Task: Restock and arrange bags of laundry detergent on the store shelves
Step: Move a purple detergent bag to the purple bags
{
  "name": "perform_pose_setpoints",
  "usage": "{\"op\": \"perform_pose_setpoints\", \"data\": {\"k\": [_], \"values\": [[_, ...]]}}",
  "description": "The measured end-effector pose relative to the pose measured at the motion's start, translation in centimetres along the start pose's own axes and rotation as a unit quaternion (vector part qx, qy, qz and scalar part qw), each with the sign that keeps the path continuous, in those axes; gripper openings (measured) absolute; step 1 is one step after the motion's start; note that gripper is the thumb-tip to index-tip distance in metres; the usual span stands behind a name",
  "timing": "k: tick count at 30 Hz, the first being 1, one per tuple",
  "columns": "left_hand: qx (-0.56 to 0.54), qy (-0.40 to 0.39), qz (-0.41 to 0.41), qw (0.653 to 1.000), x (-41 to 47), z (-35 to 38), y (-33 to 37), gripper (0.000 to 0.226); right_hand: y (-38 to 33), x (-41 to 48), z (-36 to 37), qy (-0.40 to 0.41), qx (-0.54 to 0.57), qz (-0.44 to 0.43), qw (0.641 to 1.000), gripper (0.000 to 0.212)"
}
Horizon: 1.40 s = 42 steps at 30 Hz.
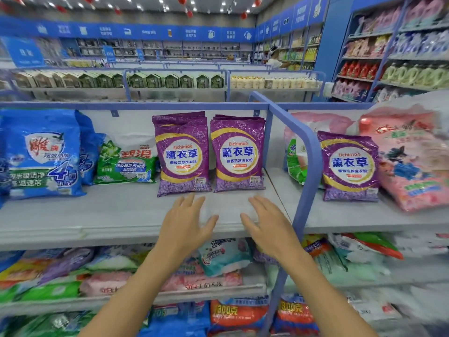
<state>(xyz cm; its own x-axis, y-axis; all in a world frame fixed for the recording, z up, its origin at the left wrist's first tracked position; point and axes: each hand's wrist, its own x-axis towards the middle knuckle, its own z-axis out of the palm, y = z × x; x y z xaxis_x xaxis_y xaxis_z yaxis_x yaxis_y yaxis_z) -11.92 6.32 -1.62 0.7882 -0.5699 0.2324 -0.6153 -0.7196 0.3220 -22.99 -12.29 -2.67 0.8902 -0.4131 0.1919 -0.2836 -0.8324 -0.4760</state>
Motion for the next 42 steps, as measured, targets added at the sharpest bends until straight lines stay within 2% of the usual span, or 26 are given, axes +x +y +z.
{"op": "perform_pose_setpoints", "data": {"k": [9,16,22,29,36,42], "values": [[-0.005,-0.029,0.059,0.998,-8.3,1.4,2.1,0.069,2.0,-10.4,0.0,0.019,-0.019,0.033,0.999,0.06],[-0.021,-0.08,0.1,0.992,-10.1,4.5,8.8,0.071,8.2,-15.7,-4.2,0.051,-0.034,0.108,0.992,0.062],[-0.047,-0.093,0.123,0.987,-9.3,7.7,17.3,0.071,15.4,-17.9,-8.9,0.06,-0.016,0.145,0.987,0.063],[-0.07,-0.049,0.087,0.992,-6.7,10.1,25.5,0.069,22.3,-16.4,-14.2,0.076,0.013,0.129,0.989,0.059],[-0.103,-0.003,0.047,0.994,-3.5,10.4,29.0,0.066,25.7,-12.0,-16.1,0.058,0.05,0.097,0.992,0.066],[-0.147,0.0,0.022,0.989,1.7,10.9,31.5,0.067,27.1,-6.6,-16.6,0.074,0.106,0.101,0.987,0.065]]}}
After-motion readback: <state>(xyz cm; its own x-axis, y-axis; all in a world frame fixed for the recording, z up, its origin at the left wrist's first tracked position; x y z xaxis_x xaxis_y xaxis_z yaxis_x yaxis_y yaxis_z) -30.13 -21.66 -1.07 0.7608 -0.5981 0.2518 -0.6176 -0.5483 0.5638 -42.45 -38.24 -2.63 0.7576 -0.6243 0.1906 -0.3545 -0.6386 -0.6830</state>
